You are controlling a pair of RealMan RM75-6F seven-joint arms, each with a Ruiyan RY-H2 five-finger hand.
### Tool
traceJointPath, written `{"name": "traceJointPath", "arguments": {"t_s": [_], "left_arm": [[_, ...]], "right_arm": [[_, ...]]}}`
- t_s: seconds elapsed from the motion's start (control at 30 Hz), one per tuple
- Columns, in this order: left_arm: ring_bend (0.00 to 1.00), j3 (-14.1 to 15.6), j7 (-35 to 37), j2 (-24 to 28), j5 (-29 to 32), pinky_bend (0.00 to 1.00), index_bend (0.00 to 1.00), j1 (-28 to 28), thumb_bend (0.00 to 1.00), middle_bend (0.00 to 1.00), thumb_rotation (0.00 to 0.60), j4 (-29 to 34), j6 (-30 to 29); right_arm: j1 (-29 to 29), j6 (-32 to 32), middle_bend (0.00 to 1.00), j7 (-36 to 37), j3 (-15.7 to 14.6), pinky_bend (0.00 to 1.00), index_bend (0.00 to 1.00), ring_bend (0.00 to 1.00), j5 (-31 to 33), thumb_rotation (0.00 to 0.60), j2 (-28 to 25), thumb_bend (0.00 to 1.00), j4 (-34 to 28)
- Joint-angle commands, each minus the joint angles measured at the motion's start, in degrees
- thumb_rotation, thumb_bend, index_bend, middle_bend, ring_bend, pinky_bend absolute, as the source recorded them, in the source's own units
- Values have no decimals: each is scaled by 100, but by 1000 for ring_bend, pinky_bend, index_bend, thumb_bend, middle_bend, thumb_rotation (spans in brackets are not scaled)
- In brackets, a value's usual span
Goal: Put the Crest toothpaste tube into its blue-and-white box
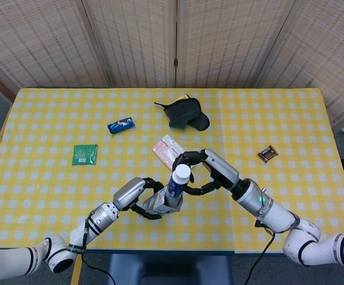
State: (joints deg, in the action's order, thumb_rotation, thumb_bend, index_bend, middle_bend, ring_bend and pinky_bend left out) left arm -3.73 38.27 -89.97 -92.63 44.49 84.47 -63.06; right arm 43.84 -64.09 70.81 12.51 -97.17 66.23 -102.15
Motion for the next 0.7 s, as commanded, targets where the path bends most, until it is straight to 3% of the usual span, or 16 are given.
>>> {"name": "traceJointPath", "arguments": {"t_s": [0.03,0.2,0.3,0.47,0.7], "left_arm": [[567,33,181,34,-42,403,618,20,128,734,600,36,-3],[568,97,412,95,-141,401,618,60,128,734,600,54,-7],[576,117,548,138,-180,402,617,89,128,738,600,36,-8],[578,149,681,171,-224,405,617,108,128,741,600,35,-44],[579,186,632,134,-226,408,619,81,127,745,600,-29,-115]], "right_arm": [[99,10,687,154,-98,665,820,610,-144,600,-95,379,47],[146,-91,656,204,-181,651,803,580,-195,600,-133,378,74],[146,-165,586,183,-227,601,711,515,-178,600,-105,378,99],[201,-190,413,384,-333,478,457,361,-203,600,-108,379,160],[247,-158,275,335,-390,306,141,229,-89,600,-160,379,159]]}}
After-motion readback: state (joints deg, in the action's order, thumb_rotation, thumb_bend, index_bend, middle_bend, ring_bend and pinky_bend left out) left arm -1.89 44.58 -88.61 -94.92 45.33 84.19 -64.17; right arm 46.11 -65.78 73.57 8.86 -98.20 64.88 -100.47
